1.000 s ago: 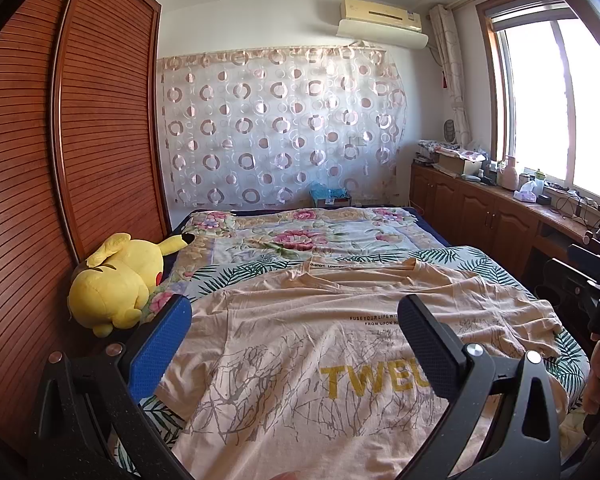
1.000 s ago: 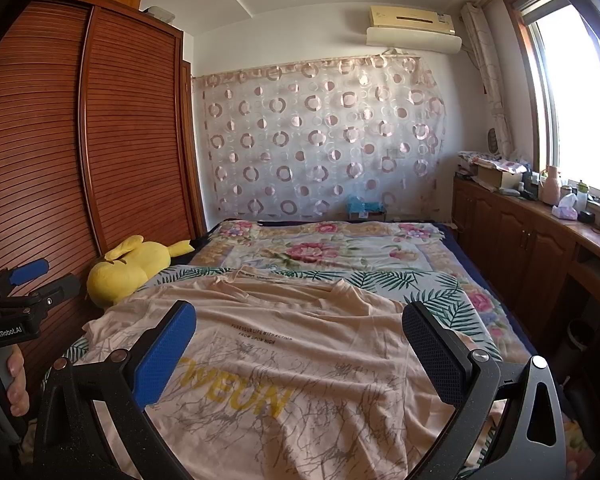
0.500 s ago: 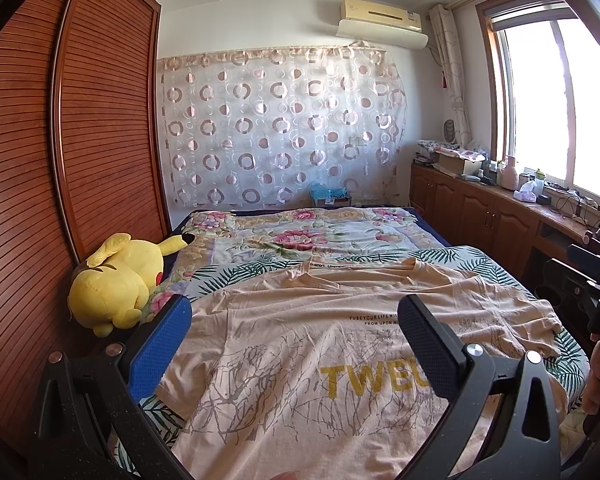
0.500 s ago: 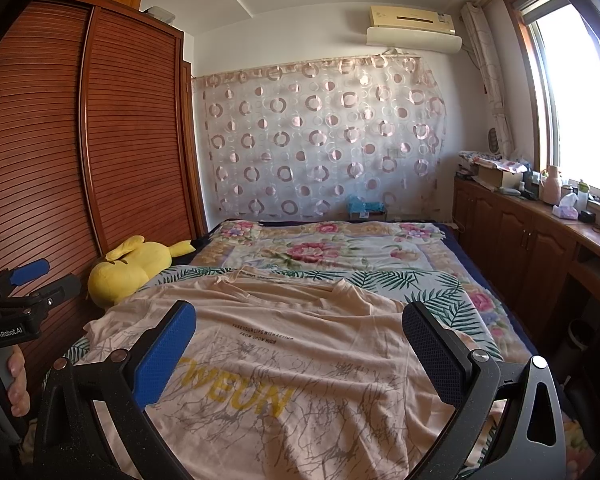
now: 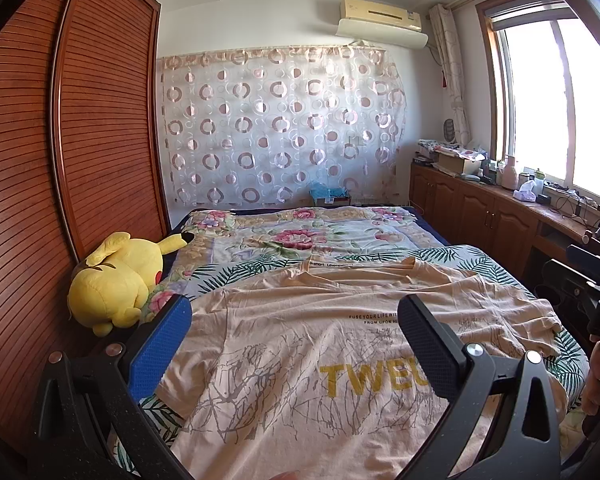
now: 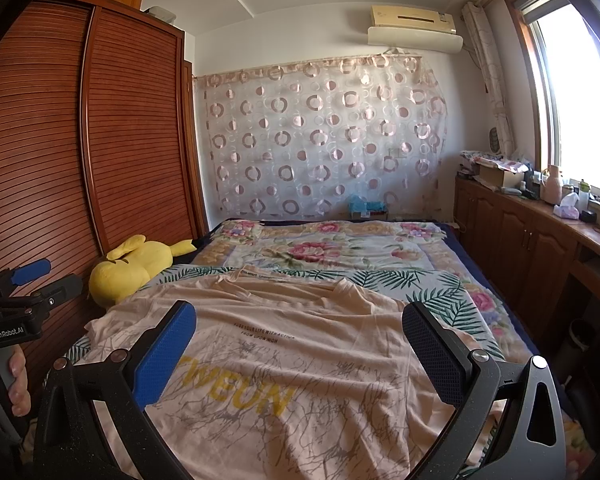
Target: Fold small clothes
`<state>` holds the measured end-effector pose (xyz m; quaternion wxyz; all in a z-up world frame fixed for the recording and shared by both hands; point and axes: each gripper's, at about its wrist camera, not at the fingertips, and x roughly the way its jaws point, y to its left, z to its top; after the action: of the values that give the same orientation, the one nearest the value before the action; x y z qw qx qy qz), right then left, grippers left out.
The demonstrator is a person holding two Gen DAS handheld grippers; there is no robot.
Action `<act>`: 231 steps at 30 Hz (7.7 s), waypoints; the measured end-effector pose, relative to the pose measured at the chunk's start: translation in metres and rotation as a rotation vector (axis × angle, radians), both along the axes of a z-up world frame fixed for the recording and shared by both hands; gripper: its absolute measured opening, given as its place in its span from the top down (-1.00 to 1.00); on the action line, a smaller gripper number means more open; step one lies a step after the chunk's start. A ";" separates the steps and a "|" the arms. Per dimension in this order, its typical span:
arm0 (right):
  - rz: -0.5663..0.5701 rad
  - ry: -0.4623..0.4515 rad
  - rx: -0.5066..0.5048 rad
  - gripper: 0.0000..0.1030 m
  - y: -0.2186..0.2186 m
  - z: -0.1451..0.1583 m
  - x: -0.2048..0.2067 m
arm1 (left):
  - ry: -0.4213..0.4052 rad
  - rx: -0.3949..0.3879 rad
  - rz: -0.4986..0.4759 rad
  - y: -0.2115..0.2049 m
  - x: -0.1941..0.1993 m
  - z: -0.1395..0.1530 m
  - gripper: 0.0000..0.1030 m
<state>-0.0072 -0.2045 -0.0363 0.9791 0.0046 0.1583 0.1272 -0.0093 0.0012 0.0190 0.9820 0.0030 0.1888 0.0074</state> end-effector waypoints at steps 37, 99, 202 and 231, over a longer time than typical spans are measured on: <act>0.126 0.143 -0.068 -1.00 0.010 -0.019 0.039 | 0.183 0.015 0.140 0.093 0.048 -0.074 -1.00; 0.179 0.247 -0.119 -1.00 -0.007 -0.001 0.061 | 0.245 -0.027 -0.342 0.054 0.104 -0.006 0.87; 0.410 0.377 -0.193 0.35 0.172 -0.106 0.189 | 0.373 -0.155 -0.116 0.105 0.035 -0.114 -0.60; 0.089 0.445 -0.250 -0.04 0.012 -0.110 0.143 | 0.469 -0.122 -0.177 0.083 0.180 -0.106 0.06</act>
<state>0.1353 -0.1923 -0.1466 0.9065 -0.0956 0.3846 0.1454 0.1707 0.0845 -0.0869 0.9065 -0.0383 0.4106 -0.0908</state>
